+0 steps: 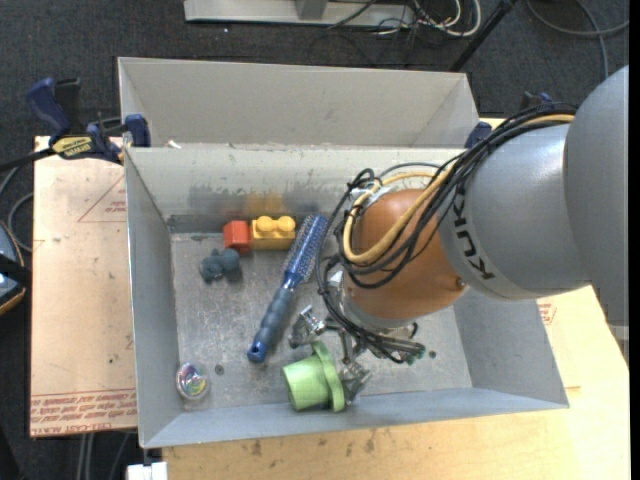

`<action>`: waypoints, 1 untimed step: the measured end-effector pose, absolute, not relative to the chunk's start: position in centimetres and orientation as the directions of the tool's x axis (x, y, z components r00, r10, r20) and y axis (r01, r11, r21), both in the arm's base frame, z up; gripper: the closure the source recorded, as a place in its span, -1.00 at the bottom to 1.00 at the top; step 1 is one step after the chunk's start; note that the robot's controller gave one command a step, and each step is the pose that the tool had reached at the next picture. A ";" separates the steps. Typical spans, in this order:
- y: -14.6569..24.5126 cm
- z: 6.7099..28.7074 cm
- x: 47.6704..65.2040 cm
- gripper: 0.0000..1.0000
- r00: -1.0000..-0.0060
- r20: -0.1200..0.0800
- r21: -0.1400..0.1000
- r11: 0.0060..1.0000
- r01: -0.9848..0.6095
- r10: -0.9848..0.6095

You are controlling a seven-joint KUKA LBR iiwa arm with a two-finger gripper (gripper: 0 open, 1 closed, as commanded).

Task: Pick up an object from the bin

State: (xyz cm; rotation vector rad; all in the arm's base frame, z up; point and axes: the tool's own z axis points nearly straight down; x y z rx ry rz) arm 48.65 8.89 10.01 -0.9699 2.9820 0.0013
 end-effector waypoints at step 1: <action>11.2 7.6 49.1 -1.00 -0.703 -0.019 -0.016 0.703 -0.711 -0.711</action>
Offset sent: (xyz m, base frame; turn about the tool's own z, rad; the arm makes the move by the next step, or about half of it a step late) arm -0.0045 0.0235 -0.0301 -0.1656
